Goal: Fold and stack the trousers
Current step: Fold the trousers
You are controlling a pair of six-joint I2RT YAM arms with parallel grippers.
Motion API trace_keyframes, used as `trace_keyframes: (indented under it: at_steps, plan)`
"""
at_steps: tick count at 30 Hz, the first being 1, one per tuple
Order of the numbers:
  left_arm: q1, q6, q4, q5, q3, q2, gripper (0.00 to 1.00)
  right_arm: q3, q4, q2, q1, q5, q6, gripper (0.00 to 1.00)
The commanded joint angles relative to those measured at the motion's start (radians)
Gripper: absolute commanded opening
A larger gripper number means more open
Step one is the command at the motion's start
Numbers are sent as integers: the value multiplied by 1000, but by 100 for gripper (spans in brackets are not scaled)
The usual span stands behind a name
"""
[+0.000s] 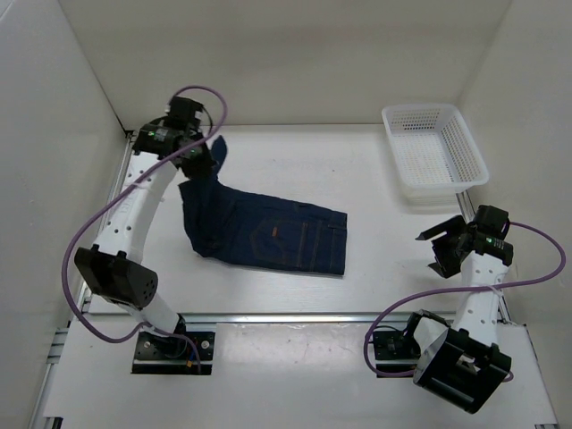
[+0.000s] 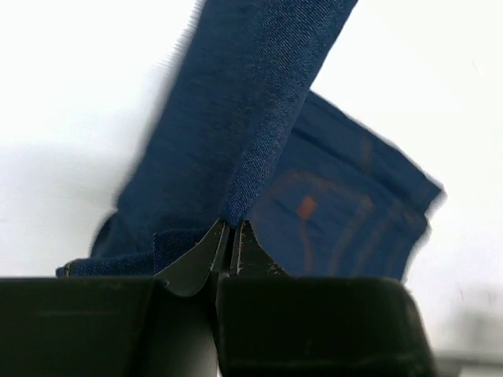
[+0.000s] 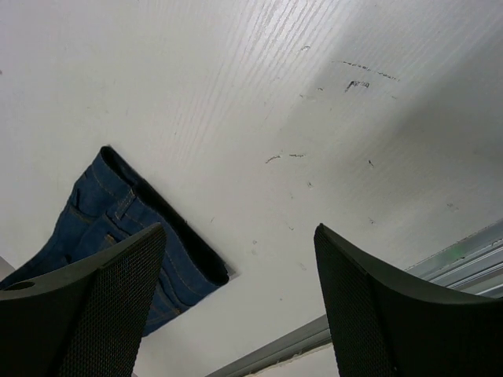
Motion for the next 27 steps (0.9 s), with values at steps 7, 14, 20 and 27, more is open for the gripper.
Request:
trace_keyframes:
  at_steps: [7,14,20,27]
  plan:
    - [-393,-215,19,-21,34,41,10,30,5,-38,6,-30,-18,81]
    - [-536,-302,48,-40,113,135,10,19,-6,-58,6,-39,-28,81]
    - [-596,-362,100,-29,134,210,10,19,-6,-58,6,-39,-28,81]
    - [-657,-440,137,-41,183,302,10,19,-15,-58,6,-30,-28,81]
